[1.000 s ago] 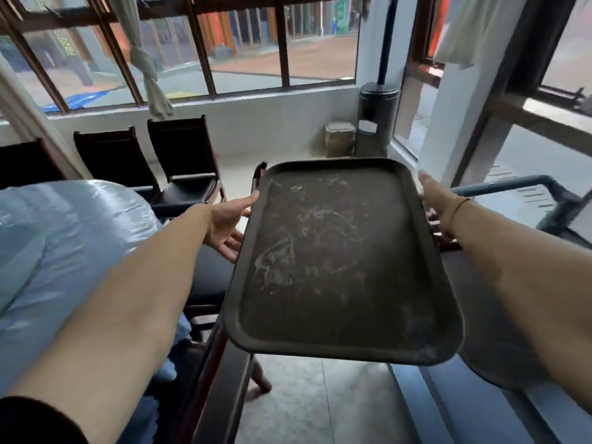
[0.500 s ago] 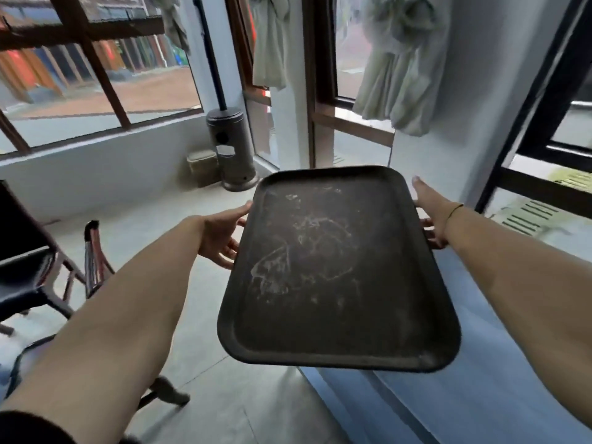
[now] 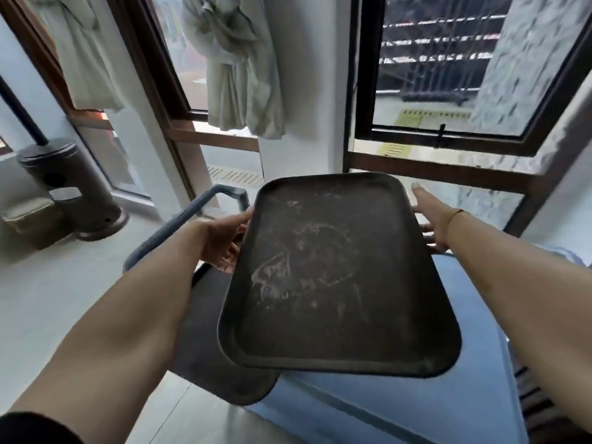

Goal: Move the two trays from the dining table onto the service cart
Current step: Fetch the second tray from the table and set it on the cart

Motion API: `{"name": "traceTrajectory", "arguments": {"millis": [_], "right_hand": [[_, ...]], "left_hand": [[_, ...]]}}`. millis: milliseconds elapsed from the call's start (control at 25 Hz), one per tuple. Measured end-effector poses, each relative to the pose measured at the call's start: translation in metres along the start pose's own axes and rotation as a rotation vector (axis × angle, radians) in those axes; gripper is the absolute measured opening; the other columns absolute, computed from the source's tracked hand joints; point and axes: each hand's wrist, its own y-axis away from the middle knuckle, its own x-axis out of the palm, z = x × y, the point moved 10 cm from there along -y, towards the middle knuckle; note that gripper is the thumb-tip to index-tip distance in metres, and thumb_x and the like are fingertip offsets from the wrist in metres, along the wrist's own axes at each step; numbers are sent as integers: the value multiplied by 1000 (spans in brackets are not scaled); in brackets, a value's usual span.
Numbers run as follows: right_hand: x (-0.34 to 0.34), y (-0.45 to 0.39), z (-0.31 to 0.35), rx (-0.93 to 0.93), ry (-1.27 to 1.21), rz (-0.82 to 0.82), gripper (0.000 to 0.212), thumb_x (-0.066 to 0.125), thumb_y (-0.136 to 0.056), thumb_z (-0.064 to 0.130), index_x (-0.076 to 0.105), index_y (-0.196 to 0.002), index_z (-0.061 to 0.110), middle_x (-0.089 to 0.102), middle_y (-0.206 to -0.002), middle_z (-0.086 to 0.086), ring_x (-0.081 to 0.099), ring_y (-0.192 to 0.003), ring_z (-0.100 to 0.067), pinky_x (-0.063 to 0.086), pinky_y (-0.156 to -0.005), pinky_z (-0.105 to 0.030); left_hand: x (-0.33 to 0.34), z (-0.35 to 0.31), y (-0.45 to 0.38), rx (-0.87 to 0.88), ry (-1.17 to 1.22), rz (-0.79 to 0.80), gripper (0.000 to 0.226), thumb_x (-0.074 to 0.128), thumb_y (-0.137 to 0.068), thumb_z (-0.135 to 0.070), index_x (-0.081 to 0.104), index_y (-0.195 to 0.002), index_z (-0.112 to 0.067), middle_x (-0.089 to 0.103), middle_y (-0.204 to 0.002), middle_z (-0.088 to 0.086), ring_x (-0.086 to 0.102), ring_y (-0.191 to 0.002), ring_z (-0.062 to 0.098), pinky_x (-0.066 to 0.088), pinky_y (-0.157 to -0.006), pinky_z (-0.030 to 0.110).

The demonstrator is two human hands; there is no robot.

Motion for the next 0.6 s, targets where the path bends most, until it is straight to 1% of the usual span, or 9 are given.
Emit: {"name": "traceTrajectory", "arguments": {"millis": [80, 160, 240, 320, 400, 440, 480, 560, 600], "right_hand": [[-29, 4, -16, 40, -29, -76, 63, 28, -92, 74, 58, -104, 20, 55, -86, -4, 52, -72, -17, 42, -57, -29], [-54, 8, -33, 75, -31, -139, 67, 26, -91, 76, 58, -106, 19, 56, -88, -5, 52, -74, -18, 40, -58, -29], [-76, 13, -53, 115, -45, -196, 69, 25, -90, 77, 60, -102, 18, 54, -86, -5, 50, -73, -18, 37, -57, -29], [-98, 23, -75, 170, -87, -266, 71, 27, -88, 79, 61, -97, 17, 55, -85, -6, 52, -72, -19, 38, -57, -28], [-116, 30, -97, 216, -114, -311, 74, 30, -86, 81, 63, -104, 17, 60, -91, -7, 56, -75, -21, 41, -58, -29], [-122, 32, -105, 225, -126, -326, 71, 30, -88, 79, 63, -101, 17, 60, -91, -7, 55, -74, -20, 40, -58, -29], [-129, 34, -114, 227, -137, -346, 66, 28, -92, 74, 61, -93, 18, 58, -87, -7, 53, -70, -19, 38, -57, -28], [-135, 38, -126, 212, -163, -361, 59, 26, -97, 67, 55, -81, 19, 55, -78, -5, 52, -65, -18, 36, -54, -27], [-134, 39, -134, 226, -171, -356, 59, 26, -97, 68, 55, -80, 20, 56, -76, -4, 52, -65, -18, 37, -54, -27]], "left_hand": [[21, -18, -17, 7, -58, 71, 93, 44, -65, -87, 53, -131, -22, 64, -108, 16, 63, -86, 31, 51, -77, 40], [43, -31, -32, 5, -111, 137, 100, 47, -59, -86, 46, -135, -22, 62, -114, 19, 63, -86, 33, 51, -77, 42], [71, -40, -44, 0, -143, 213, 101, 48, -60, -86, 39, -140, -24, 59, -126, 23, 64, -91, 35, 53, -79, 44], [99, -45, -56, -6, -165, 279, 96, 44, -68, -86, 36, -142, -25, 58, -128, 23, 63, -93, 35, 53, -79, 44], [126, -45, -67, -26, -188, 333, 94, 44, -71, -85, 37, -141, -22, 58, -122, 22, 62, -92, 34, 52, -81, 45], [137, -44, -73, -30, -209, 349, 94, 43, -72, -85, 39, -140, -19, 58, -119, 22, 62, -92, 34, 51, -82, 46], [149, -43, -77, -31, -237, 367, 94, 41, -74, -85, 42, -138, -17, 59, -118, 22, 62, -93, 35, 52, -84, 48], [167, -38, -84, -39, -265, 393, 97, 39, -76, -87, 48, -136, -12, 60, -125, 24, 62, -99, 37, 54, -86, 51], [175, -32, -87, -57, -262, 407, 100, 40, -75, -88, 49, -136, -10, 59, -130, 25, 63, -102, 38, 55, -87, 52]]}}
